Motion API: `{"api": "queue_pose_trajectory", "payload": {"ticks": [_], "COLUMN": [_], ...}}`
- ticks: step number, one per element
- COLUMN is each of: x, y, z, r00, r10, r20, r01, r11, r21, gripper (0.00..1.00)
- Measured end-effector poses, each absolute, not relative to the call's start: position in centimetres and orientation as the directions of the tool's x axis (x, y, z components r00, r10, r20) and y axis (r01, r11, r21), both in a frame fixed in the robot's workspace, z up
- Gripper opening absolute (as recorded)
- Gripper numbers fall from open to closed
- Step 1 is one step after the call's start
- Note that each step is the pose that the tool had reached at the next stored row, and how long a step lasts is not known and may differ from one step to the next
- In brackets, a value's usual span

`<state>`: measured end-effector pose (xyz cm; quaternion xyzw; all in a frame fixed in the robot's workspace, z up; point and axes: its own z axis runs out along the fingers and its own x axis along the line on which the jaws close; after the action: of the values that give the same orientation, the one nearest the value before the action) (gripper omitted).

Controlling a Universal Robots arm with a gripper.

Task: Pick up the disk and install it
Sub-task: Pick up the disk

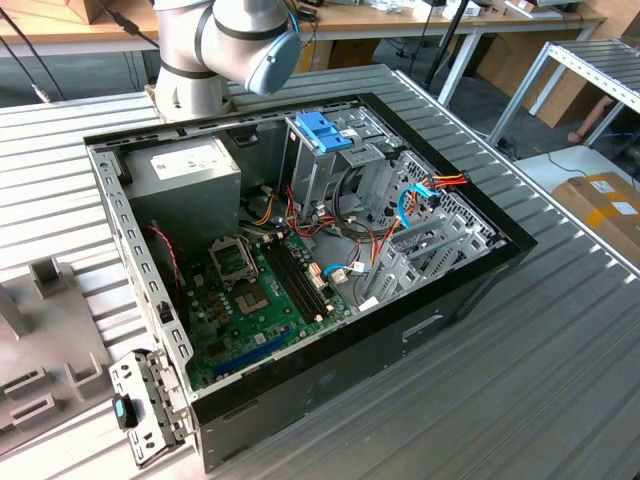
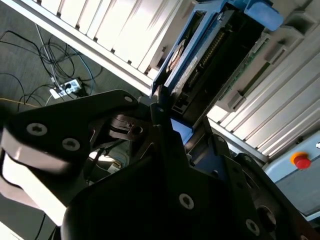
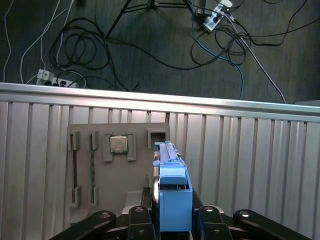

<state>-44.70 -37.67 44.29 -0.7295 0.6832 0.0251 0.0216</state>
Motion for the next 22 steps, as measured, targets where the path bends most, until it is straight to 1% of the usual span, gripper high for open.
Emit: {"api": "queue_pose_trajectory", "payload": {"ticks": [5, 8, 13, 22], "x": [-44.7, -44.7, -44.7, -44.3], "y": [-37.7, -37.7, -37.7, -37.7], "z": [46.6, 48.6, 50.6, 50.6], "r00": [0.065, 0.065, 0.065, 0.063], "r10": [-0.996, -0.996, -0.996, -0.996], "r20": [-0.066, -0.066, -0.066, -0.064], "r01": [-0.998, -0.998, -0.998, -0.998], "r11": [-0.066, -0.066, -0.066, -0.063], "r21": [0.003, 0.003, 0.003, 0.003], "gripper": [0.37, 0.37, 0.37, 0.37]}}
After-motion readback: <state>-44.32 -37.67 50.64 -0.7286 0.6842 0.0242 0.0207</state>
